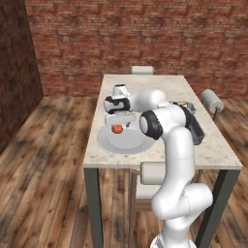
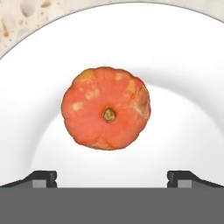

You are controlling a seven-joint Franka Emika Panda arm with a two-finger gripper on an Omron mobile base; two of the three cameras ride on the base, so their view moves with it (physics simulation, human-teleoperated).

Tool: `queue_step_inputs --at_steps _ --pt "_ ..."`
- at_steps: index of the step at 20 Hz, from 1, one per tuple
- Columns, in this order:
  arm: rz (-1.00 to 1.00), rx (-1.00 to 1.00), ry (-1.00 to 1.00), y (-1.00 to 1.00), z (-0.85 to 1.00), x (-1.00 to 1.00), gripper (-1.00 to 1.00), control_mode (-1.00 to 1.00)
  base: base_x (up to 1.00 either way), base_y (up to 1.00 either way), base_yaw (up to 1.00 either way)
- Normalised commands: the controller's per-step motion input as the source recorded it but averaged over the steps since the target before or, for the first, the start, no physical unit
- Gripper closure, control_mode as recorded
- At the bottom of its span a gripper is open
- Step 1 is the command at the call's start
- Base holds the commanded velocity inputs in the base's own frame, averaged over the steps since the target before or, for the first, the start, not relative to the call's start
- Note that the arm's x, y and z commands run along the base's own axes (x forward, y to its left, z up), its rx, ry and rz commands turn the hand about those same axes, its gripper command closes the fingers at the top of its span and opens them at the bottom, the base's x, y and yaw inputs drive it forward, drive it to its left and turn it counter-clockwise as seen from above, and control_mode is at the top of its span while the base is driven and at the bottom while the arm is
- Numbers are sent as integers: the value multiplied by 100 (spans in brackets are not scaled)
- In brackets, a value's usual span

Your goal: Place one cooked food and one vegetable from the large plate to each tupperware container.

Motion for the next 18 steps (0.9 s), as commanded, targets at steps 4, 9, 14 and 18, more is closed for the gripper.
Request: queue_step_inputs --at_steps 4,9,14,18 --pt "0 0 -4 0 -31 2 -100 -100 0 0 0" --pt "0 0 0 1 0 20 -100 -100 0 0 0" --pt "0 0 0 1 1 40 -100 -100 0 0 0" --pt "0 0 0 2 0 24 -100 -100 0 0 0"
